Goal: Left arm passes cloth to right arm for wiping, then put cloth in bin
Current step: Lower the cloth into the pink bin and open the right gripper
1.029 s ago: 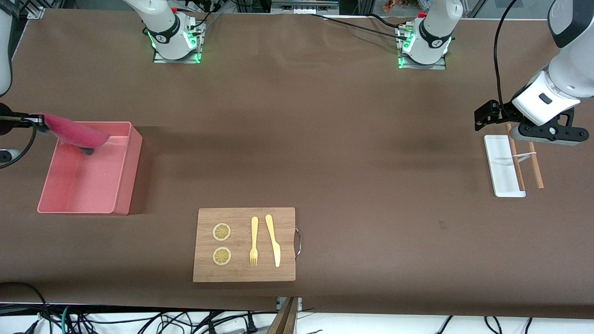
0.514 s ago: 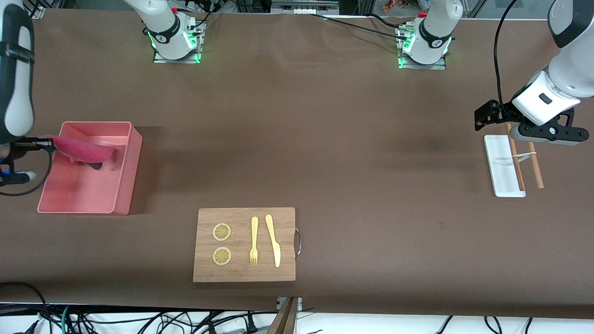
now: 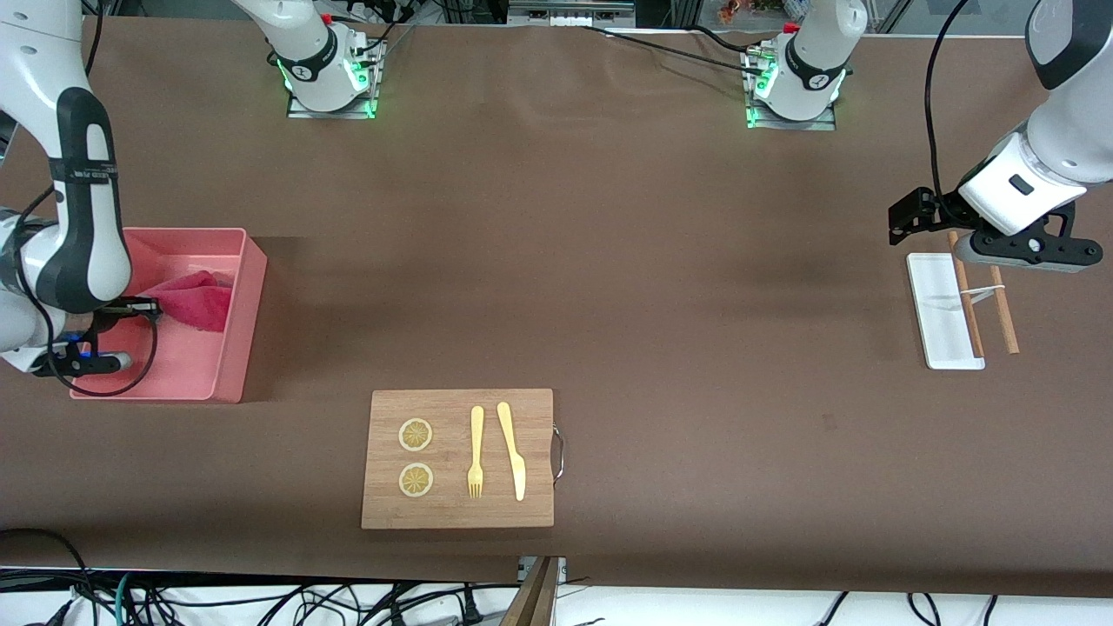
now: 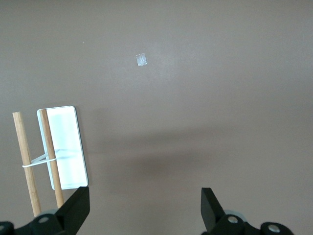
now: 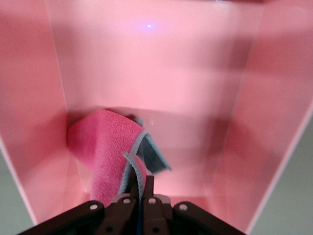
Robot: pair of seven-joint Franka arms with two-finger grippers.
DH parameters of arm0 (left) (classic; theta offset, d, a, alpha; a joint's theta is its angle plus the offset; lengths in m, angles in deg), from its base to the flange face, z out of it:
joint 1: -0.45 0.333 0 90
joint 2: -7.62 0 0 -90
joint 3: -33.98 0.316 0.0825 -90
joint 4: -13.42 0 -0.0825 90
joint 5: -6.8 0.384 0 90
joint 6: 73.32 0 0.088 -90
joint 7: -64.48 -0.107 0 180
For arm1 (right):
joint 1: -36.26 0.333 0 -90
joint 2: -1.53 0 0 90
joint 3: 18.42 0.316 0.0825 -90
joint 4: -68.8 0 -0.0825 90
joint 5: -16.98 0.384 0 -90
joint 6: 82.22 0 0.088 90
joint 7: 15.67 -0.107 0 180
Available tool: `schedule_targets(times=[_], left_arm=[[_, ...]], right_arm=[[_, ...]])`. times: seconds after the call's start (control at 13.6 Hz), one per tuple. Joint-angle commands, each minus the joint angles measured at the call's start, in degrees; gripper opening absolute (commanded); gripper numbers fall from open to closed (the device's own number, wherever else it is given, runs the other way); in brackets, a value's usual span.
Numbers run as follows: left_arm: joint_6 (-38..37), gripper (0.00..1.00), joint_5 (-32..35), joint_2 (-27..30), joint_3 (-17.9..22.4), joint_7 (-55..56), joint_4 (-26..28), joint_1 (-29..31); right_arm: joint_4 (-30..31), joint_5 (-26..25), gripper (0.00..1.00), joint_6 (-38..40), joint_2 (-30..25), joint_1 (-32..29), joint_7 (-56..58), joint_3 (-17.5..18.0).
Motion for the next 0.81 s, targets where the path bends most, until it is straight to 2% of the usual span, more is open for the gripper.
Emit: schedule_targets(times=[0.0, 0.07, 0.22, 0.44, 0.73], left_arm=[[0.1, 1.0, -0.3, 0.0, -0.3, -1.3, -0.3, 0.3], [0.1, 1.0, -0.3, 0.0, -0.3, -1.3, -0.3, 0.2], [0.1, 1.0, -0.3, 0.0, -0.3, -1.3, -0.3, 0.2], [0.1, 1.0, -0.3, 0.0, -0.3, -1.3, -0.3, 0.2], [0.1, 1.0, -0.3, 0.0, -0.3, -1.3, -0.3, 0.2]], right_arm=[[1.1, 1.9, 0.69, -2.5, 0.2, -0.3, 0.4, 0.0], [0.8, 1.9, 1.0, -2.3, 0.0, -0.3, 0.5, 0.0], [0.4, 1.9, 1.0, -1.7, -1.3, -0.3, 0.6, 0.0], [-0.4, 1.8, 1.0, 0.8, -6.5, -0.2, 0.9, 0.0], [-8.8, 1.8, 1.0, 14.7, -9.3, 0.3, 0.3, 0.5]])
